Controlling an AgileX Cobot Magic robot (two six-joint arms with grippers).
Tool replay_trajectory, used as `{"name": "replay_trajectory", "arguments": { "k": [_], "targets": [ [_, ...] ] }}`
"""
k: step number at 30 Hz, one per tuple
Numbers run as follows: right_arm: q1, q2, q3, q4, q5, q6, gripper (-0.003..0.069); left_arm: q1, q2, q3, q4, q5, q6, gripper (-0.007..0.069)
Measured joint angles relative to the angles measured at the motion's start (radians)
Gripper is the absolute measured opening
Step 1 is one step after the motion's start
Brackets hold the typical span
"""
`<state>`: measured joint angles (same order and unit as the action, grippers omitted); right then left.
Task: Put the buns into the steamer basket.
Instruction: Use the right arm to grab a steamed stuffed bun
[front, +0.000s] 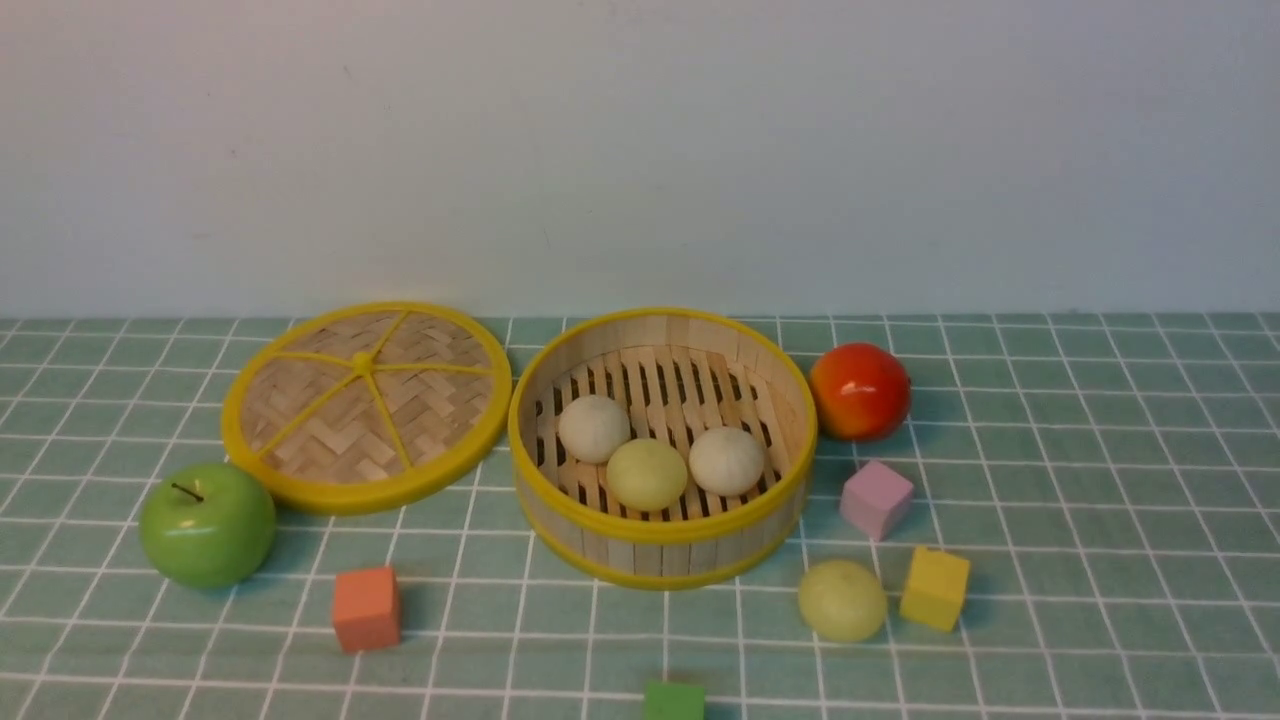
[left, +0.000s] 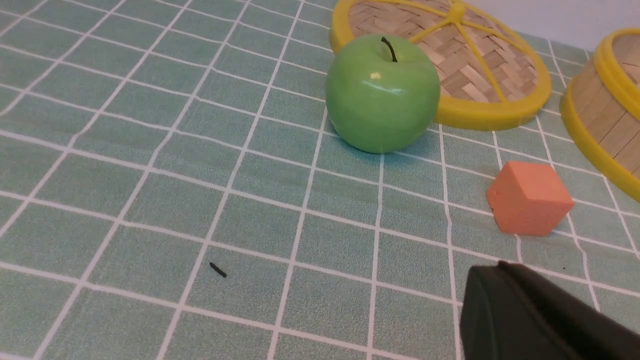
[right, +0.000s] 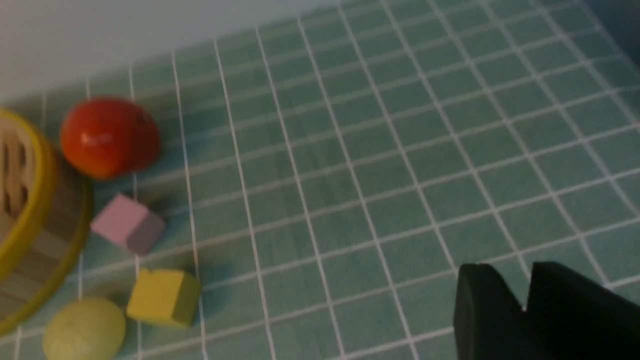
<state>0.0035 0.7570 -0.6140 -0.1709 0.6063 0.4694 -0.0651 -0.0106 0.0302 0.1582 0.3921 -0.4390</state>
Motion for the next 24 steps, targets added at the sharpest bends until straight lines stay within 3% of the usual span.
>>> {"name": "replay_trajectory", "arguments": {
  "k": [1, 4, 5, 6, 7, 10, 14, 16, 24],
  "targets": [
    [0.0, 0.009, 0.0, 0.009, -0.002, -0.009, 0.0162, 0.0, 0.0, 0.0, 0.0, 0.0, 0.0, 0.0001],
    [0.031, 0.142, -0.001, 0.163, -0.025, -0.17, 0.0165, 0.0, 0.0, 0.0, 0.0, 0.0, 0.0, 0.0004],
    [0.072, 0.218, -0.011, 0.273, -0.025, -0.285, 0.0166, 0.0, 0.0, 0.0, 0.0, 0.0, 0.0, 0.0004],
    [0.078, 0.228, -0.013, 0.287, -0.024, -0.3, 0.0167, 0.0, 0.0, 0.0, 0.0, 0.0, 0.0, 0.0004],
    [0.135, 0.307, -0.035, 0.389, -0.018, -0.418, 0.0169, 0.0, 0.0, 0.0, 0.0, 0.0, 0.0, 0.0006],
    [0.25, 0.459, -0.113, 0.506, -0.014, -0.554, 0.0171, 0.0, 0.0, 0.0, 0.0, 0.0, 0.0, 0.0008],
    [0.356, 0.623, -0.235, 0.511, -0.005, -0.57, 0.0179, 0.0, 0.0, 0.0, 0.0, 0.0, 0.0, 0.0012],
    [0.42, 0.757, -0.353, 0.454, 0.016, -0.523, 0.0184, 0.0, 0.0, 0.0, 0.0, 0.0, 0.0, 0.0017],
    [0.467, 0.988, -0.526, 0.344, 0.052, -0.421, 0.0194, 0.0, 0.0, 0.0, 0.0, 0.0, 0.0, 0.002]
  ]
}}
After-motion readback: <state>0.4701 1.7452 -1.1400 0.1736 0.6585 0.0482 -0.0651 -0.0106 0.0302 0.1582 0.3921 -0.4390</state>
